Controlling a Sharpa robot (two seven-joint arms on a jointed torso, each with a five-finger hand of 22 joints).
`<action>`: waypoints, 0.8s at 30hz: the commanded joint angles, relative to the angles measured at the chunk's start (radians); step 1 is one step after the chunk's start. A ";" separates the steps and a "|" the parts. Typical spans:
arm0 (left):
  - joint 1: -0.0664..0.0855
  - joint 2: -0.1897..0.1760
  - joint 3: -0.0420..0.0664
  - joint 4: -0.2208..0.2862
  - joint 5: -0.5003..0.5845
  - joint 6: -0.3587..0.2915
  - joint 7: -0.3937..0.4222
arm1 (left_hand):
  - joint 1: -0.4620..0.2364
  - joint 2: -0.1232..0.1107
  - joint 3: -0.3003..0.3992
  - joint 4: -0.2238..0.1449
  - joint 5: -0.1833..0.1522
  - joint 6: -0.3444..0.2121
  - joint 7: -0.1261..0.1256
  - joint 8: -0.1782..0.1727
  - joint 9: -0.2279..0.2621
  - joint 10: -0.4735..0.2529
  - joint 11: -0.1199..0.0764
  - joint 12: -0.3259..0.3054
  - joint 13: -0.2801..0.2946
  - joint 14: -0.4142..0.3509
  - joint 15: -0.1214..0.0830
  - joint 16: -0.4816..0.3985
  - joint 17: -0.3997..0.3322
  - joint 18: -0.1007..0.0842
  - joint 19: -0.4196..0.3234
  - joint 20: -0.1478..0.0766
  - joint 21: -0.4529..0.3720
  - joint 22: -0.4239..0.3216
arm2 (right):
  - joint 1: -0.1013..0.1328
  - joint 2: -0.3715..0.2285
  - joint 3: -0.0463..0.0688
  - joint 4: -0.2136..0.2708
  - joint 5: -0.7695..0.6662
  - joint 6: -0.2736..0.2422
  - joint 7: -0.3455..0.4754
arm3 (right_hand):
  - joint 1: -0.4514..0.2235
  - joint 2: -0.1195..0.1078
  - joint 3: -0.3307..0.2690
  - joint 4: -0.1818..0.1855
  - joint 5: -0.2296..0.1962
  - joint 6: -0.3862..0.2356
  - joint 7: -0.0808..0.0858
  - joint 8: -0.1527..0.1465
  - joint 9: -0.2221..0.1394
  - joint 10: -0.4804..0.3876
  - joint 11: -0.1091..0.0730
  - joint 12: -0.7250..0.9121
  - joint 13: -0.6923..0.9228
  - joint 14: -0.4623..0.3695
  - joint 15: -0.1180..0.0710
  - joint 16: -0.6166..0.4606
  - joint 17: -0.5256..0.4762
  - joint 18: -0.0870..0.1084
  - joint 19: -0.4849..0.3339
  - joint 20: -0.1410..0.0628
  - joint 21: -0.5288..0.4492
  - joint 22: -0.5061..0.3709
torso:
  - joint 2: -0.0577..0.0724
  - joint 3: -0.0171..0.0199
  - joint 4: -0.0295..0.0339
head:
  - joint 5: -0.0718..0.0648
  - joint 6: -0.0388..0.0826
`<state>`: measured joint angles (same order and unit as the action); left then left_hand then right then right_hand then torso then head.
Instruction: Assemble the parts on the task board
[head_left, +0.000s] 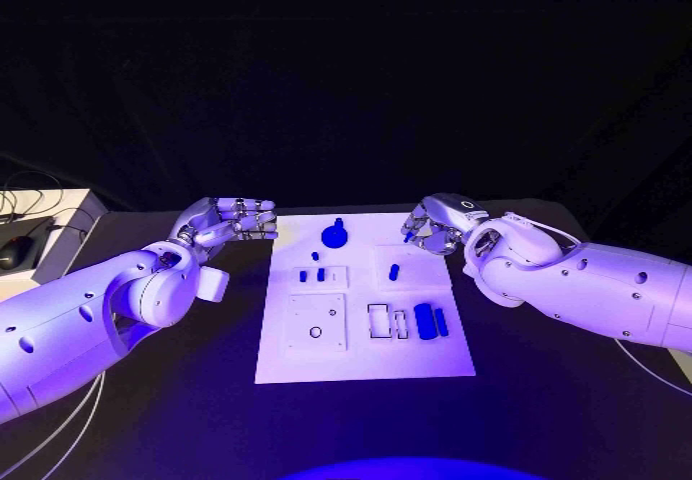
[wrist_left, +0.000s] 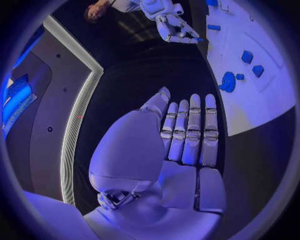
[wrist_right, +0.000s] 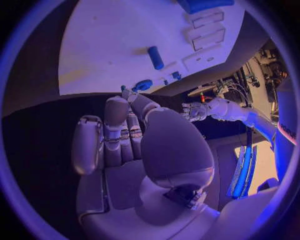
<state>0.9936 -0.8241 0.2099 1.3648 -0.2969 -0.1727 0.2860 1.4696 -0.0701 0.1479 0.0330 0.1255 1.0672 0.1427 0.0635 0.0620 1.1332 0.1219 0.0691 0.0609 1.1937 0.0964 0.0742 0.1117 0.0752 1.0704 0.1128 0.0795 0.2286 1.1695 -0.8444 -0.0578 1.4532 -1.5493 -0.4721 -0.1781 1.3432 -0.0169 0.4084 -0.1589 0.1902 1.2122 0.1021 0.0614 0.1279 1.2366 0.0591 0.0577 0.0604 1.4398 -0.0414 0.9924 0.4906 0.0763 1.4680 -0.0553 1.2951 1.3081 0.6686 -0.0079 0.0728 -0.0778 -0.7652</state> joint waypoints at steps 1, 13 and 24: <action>-0.002 0.002 0.001 0.000 -0.002 0.015 0.010 | 0.002 -0.004 0.001 -0.003 0.002 0.006 0.003 0.000 0.000 -0.003 0.005 -0.003 -0.001 0.001 0.000 0.000 0.001 -0.007 0.002 -0.002 0.003 -0.001 | 0.001 -0.002 0.001 0.043 0.060 -0.016 0.015 | -0.003 0.003 0.005 -0.004 0.004 0.001 0.007 0.004 0.000 0.010 -0.003 0.003 0.001 -0.006 0.001 0.004 -0.002 -0.008 0.082 -0.007 0.000 0.109 | -0.001 -0.0002 -0.0017 | 0.012 0.001; -0.004 0.007 0.001 0.004 -0.003 0.008 0.014 | 0.001 -0.005 0.002 -0.006 0.002 0.006 0.003 0.000 0.000 -0.005 0.005 -0.003 -0.001 0.001 0.000 0.001 0.001 -0.006 0.002 -0.002 0.004 -0.004 | -0.017 0.064 -0.022 0.136 -0.024 0.010 0.015 | -0.004 0.003 0.004 -0.004 0.006 0.001 0.007 0.004 0.001 0.008 -0.002 0.003 0.001 -0.006 0.003 0.006 -0.005 -0.007 0.082 -0.006 -0.002 0.108 | 0.000 -0.0018 -0.0009 | 0.043 -0.007; -0.004 0.008 0.001 0.010 -0.011 0.000 0.019 | 0.002 -0.004 0.003 -0.007 0.002 0.006 0.003 0.000 0.000 -0.004 0.005 -0.003 -0.001 0.001 0.000 0.001 0.001 -0.006 0.002 -0.002 0.004 -0.004 | -0.076 0.159 -0.037 0.124 -0.117 0.021 0.006 | -0.004 0.003 0.005 -0.005 0.010 0.000 0.007 0.004 0.001 0.008 -0.002 0.003 0.001 -0.007 0.003 0.007 -0.009 -0.007 0.082 -0.006 -0.003 0.108 | 0.001 -0.0019 0.0005 | 0.069 -0.020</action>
<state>0.9897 -0.8180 0.2097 1.3709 -0.2995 -0.1747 0.2876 1.4696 -0.0701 0.1506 0.0303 0.1255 1.0672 0.1427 0.0635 0.0620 1.1332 0.1218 0.0691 0.0609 1.1937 0.0964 0.0742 0.1115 0.0753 1.0704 0.1128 0.0795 0.2256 1.0979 -0.6907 -0.0949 1.5806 -1.6030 -0.4695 -0.1739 1.3406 -0.0201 0.4099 -0.1631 0.1965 1.2118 0.1020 0.0618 0.1276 1.2366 0.0591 0.0563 0.0594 1.4398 -0.0413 0.9944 0.4827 0.0764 1.4679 -0.0552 1.2951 1.3078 0.6691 -0.0096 0.0734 -0.0130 -0.7822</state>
